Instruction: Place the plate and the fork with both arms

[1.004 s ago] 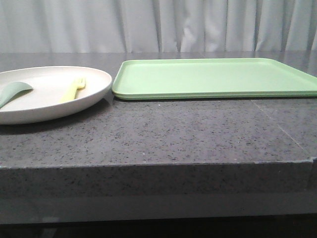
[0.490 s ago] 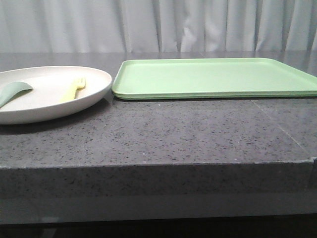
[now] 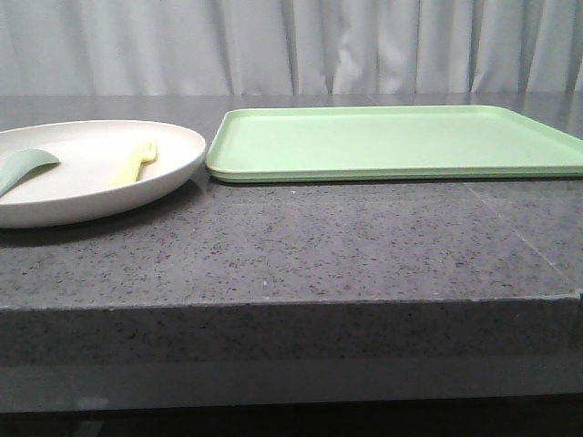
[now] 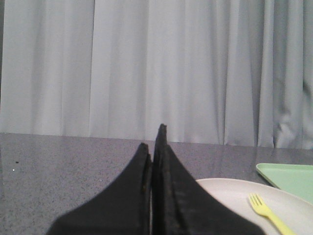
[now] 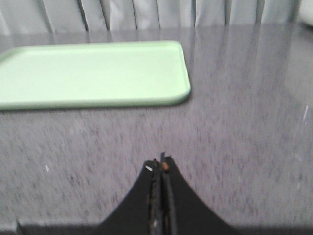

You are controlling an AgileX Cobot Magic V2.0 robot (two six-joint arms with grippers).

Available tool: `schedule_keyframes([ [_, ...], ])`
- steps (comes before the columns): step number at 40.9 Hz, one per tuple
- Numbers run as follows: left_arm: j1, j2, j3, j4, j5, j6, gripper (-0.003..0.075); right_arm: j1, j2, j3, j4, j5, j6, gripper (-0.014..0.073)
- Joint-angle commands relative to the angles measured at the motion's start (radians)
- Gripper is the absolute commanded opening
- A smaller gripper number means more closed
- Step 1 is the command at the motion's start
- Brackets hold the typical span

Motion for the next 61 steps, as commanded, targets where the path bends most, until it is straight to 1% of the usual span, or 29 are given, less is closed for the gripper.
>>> schedule_keyframes([
  [1, 0.005, 0.064, -0.132, -0.002, -0.006, -0.010, -0.0018, 0.001, 0.003, -0.132, 0.008, -0.078, -0.010, -0.0111],
  [5, 0.005, 0.161, -0.258, -0.002, 0.084, -0.010, -0.0018, 0.001, 0.082, -0.264, 0.008, -0.038, -0.010, -0.0111],
  [10, 0.005, 0.334, -0.434, -0.002, 0.277, -0.010, -0.0018, 0.001, 0.248, -0.449, 0.008, 0.045, -0.010, -0.0111],
  [14, 0.005, 0.433, -0.518, 0.020, 0.358, -0.010, -0.0018, 0.001, 0.368, -0.553, 0.008, 0.067, -0.010, -0.0111],
  [17, 0.005, 0.481, -0.550, 0.020, 0.367, -0.010, -0.0018, 0.001, 0.433, -0.601, 0.008, 0.089, -0.010, -0.0111],
  [20, 0.005, 0.502, -0.554, 0.020, 0.344, -0.010, -0.0018, 0.001, 0.490, -0.634, 0.008, 0.101, -0.010, -0.0111],
  [26, 0.005, 0.519, -0.554, 0.020, 0.336, -0.010, -0.0018, 0.001, 0.539, -0.643, 0.008, 0.089, -0.010, -0.0102],
  [29, 0.005, 0.519, -0.554, 0.020, 0.336, -0.010, -0.0018, 0.001, 0.541, -0.643, 0.008, 0.090, -0.010, -0.0054],
  [32, 0.005, 0.519, -0.554, 0.020, 0.336, -0.010, -0.0001, 0.001, 0.541, -0.643, 0.008, 0.092, -0.010, 0.0036],
  [34, 0.005, 0.519, -0.554, 0.020, 0.336, -0.010, 0.0051, 0.001, 0.541, -0.643, 0.008, 0.092, -0.010, 0.0115],
  [36, 0.005, 0.519, -0.554, 0.020, 0.336, -0.010, 0.0150, 0.001, 0.541, -0.643, 0.008, 0.095, -0.010, 0.0220],
  [37, 0.005, 0.519, -0.554, 0.020, 0.336, -0.010, 0.0227, 0.001, 0.541, -0.643, 0.008, 0.095, -0.010, 0.0264],
  [38, 0.005, 0.519, -0.554, 0.020, 0.336, -0.010, 0.0316, 0.001, 0.541, -0.643, 0.008, 0.095, -0.010, 0.0321],
  [39, 0.005, 0.519, -0.554, 0.020, 0.336, -0.010, 0.0388, 0.001, 0.541, -0.643, 0.008, 0.095, -0.010, 0.0379],
  [40, 0.005, 0.519, -0.554, 0.020, 0.336, -0.010, 0.0479, 0.001, 0.541, -0.643, 0.008, 0.095, -0.010, 0.0419],
  [42, 0.005, 0.519, -0.554, 0.020, 0.336, -0.010, 0.0613, 0.001, 0.541, -0.643, 0.008, 0.095, -0.010, 0.0505],
  [44, 0.005, 0.519, -0.552, 0.020, 0.336, -0.010, 0.0699, 0.001, 0.541, -0.643, 0.008, 0.095, -0.010, 0.0570],
  [46, 0.005, 0.519, -0.548, 0.020, 0.336, -0.010, 0.0697, 0.001, 0.541, -0.643, 0.008, 0.095, -0.010, 0.0612],
  [56, 0.005, 0.525, -0.543, 0.020, 0.311, -0.010, 0.0589, 0.001, 0.541, -0.643, 0.008, 0.095, -0.010, 0.0601],
  [61, 0.005, 0.596, -0.568, 0.015, 0.340, -0.010, 0.0566, 0.001, 0.541, -0.643, 0.008, 0.095, -0.010, 0.0601],
])
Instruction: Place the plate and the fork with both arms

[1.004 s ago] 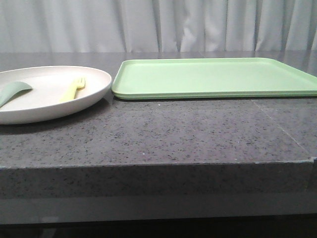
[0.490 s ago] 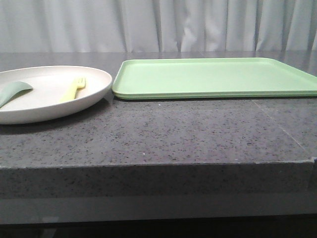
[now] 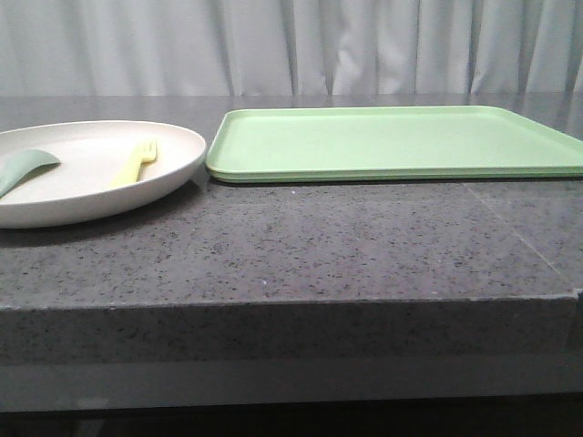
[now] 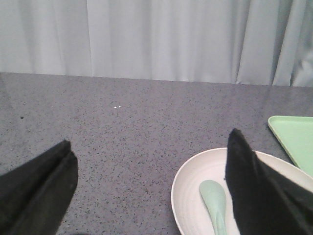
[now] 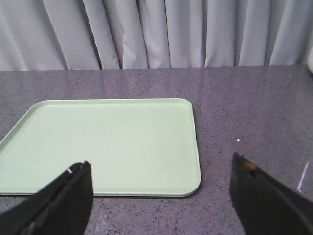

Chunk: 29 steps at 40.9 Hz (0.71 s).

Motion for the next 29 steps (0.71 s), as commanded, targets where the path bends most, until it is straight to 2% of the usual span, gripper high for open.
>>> schedule_keyframes([
  [1, 0.005, 0.087, -0.056, -0.003, -0.047, -0.010, 0.0566, 0.001, 0.008, -0.035, 0.003, -0.072, -0.010, 0.0601],
  [5, 0.005, 0.217, -0.134, -0.009, 0.034, -0.010, 0.0566, 0.001, 0.008, -0.035, 0.003, -0.072, -0.010, 0.0601],
  [16, 0.005, 0.553, -0.409, -0.045, 0.404, -0.010, 0.0566, 0.013, 0.008, -0.035, 0.003, -0.065, -0.010, 0.0601],
  [29, 0.005, 0.832, -0.572, -0.123, 0.516, 0.020, 0.0566, 0.018, 0.008, -0.035, 0.003, -0.049, -0.010, 0.0601],
])
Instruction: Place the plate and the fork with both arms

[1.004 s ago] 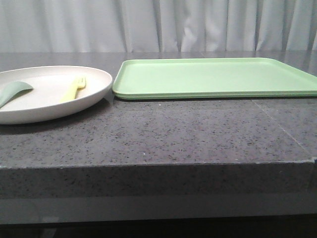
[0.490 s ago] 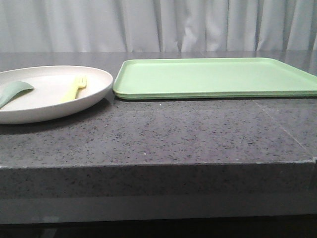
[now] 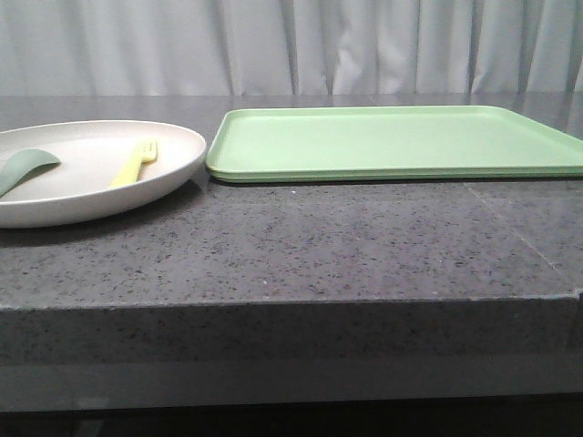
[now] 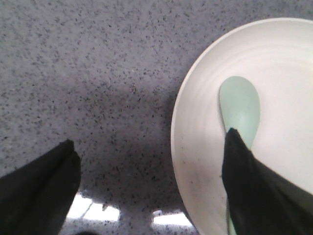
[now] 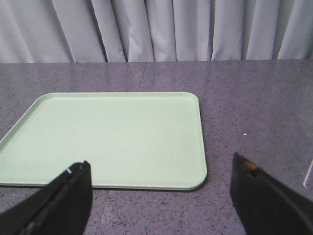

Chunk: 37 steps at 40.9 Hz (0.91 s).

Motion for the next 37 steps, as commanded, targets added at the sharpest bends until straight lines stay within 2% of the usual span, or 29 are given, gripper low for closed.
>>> schedule_keyframes([
  [1, 0.005, 0.039, -0.058, -0.029, -0.017, 0.013, 0.0566, 0.000, 0.008, -0.035, 0.003, -0.070, -0.010, 0.0601],
  [14, 0.005, 0.166, -0.077, -0.029, -0.012, 0.014, 0.0566, 0.000, 0.008, -0.035, 0.003, -0.070, -0.010, 0.0601],
  [27, 0.005, 0.197, -0.077, -0.037, -0.009, 0.014, 0.0564, 0.000, 0.008, -0.035, 0.003, -0.071, -0.010, 0.0601],
  [32, 0.005, 0.197, -0.077, -0.047, -0.004, 0.014, 0.0484, 0.000, 0.008, -0.035, 0.003, -0.071, -0.010, 0.0601],
  [37, 0.005, 0.197, -0.077, -0.064, -0.004, 0.015, 0.0311, 0.000, 0.008, -0.035, 0.003, -0.071, -0.010, 0.0601],
])
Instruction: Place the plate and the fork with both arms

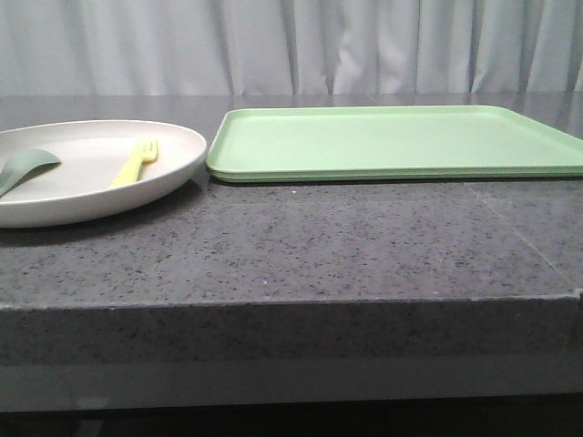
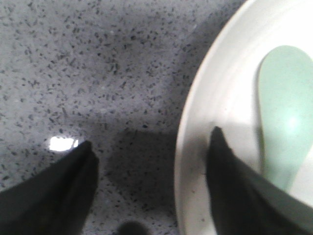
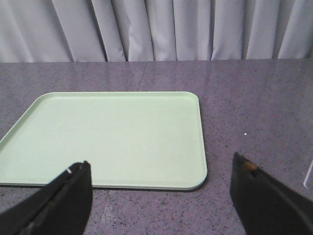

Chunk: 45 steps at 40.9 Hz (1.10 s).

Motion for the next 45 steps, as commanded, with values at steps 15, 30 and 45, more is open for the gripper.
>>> schedule_keyframes([
  [15, 0.008, -0.045, -0.035, -0.042, -0.016, 0.010, -0.0016, 0.000, 0.008, -0.035, 0.003, -0.073, -0.010, 0.0601],
  [30, 0.148, -0.071, -0.093, -0.453, 0.035, 0.263, -0.0018, 0.000, 0.008, -0.035, 0.003, -0.072, -0.010, 0.0601],
  [45, 0.022, -0.023, -0.247, -0.624, 0.032, 0.300, -0.0018, 0.000, 0.008, -0.035, 0.003, -0.074, -0.010, 0.0601],
])
